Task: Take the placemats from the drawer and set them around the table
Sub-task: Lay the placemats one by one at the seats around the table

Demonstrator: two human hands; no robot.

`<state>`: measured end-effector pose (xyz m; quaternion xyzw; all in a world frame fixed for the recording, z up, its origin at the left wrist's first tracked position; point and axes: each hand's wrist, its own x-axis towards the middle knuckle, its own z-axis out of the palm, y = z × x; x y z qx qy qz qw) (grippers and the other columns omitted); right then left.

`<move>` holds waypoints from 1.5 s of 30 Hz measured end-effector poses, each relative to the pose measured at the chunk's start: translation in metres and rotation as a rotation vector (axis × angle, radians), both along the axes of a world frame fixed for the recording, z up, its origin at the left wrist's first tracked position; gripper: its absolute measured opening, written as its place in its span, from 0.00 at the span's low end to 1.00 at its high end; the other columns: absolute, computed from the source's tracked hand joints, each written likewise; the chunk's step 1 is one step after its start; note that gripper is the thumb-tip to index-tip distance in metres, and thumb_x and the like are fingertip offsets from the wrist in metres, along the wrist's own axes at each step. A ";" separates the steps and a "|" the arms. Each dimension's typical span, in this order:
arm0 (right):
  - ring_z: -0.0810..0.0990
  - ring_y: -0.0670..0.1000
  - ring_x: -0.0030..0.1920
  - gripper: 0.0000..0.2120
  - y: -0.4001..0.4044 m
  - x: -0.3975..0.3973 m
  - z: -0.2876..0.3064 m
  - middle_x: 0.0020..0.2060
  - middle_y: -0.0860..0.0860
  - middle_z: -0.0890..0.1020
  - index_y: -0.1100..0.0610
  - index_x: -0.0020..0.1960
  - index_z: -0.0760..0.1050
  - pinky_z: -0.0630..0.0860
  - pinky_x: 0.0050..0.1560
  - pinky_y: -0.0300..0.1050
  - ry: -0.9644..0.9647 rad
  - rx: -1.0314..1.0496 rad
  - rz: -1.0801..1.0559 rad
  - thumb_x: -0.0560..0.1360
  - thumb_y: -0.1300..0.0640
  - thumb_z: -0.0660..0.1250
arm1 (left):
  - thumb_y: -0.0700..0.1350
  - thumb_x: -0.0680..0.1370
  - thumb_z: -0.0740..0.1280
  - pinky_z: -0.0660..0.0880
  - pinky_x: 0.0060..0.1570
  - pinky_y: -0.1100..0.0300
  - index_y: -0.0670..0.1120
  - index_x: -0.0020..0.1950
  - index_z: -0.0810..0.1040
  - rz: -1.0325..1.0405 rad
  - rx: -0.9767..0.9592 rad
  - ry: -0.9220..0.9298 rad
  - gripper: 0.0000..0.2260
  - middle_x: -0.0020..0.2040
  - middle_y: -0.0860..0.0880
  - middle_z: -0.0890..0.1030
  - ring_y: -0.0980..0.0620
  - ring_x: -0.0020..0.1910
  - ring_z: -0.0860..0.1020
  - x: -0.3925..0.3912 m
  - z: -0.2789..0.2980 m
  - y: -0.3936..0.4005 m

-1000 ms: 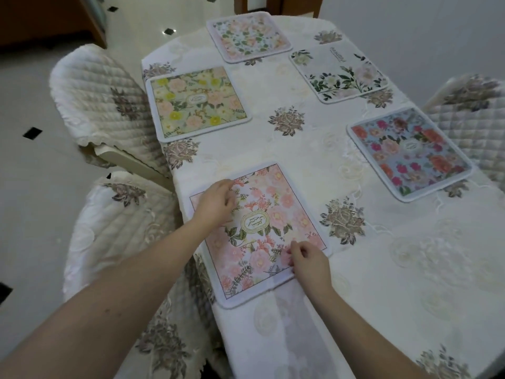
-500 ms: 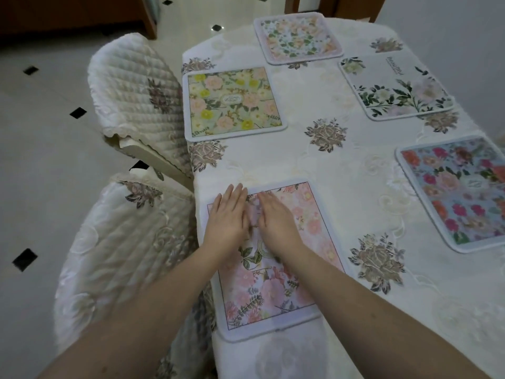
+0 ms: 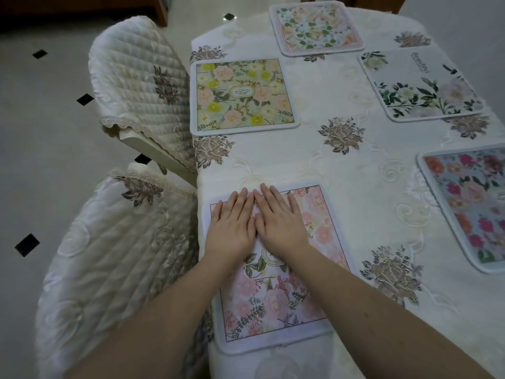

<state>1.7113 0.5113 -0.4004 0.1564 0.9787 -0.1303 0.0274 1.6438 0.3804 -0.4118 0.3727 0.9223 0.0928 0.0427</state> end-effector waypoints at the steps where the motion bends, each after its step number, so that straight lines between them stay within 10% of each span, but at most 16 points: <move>1: 0.43 0.45 0.79 0.28 0.001 0.000 0.000 0.80 0.45 0.49 0.48 0.80 0.49 0.41 0.77 0.56 -0.008 -0.007 0.000 0.81 0.45 0.41 | 0.54 0.83 0.46 0.44 0.77 0.49 0.50 0.81 0.56 0.014 0.001 -0.016 0.26 0.81 0.51 0.57 0.51 0.80 0.53 0.000 -0.001 -0.001; 25: 0.48 0.51 0.79 0.30 0.091 0.067 0.011 0.80 0.54 0.51 0.60 0.80 0.47 0.43 0.78 0.48 -0.050 0.030 -0.314 0.83 0.45 0.44 | 0.59 0.83 0.39 0.38 0.78 0.51 0.47 0.81 0.40 0.173 -0.206 -0.103 0.29 0.82 0.49 0.41 0.52 0.80 0.40 -0.014 0.027 -0.047; 37: 0.58 0.53 0.78 0.28 -0.063 0.130 0.001 0.77 0.54 0.61 0.60 0.77 0.61 0.51 0.76 0.49 0.075 -0.086 -0.212 0.81 0.51 0.45 | 0.52 0.81 0.49 0.51 0.77 0.51 0.41 0.78 0.64 0.114 0.050 -0.152 0.28 0.79 0.44 0.63 0.48 0.79 0.59 0.132 0.025 -0.028; 45: 0.61 0.51 0.76 0.26 -0.072 0.151 0.002 0.76 0.52 0.64 0.57 0.77 0.63 0.52 0.76 0.50 0.037 0.030 -0.140 0.82 0.49 0.48 | 0.53 0.83 0.47 0.52 0.76 0.50 0.45 0.80 0.61 0.078 -0.024 -0.097 0.26 0.80 0.48 0.60 0.52 0.80 0.56 0.154 0.011 -0.053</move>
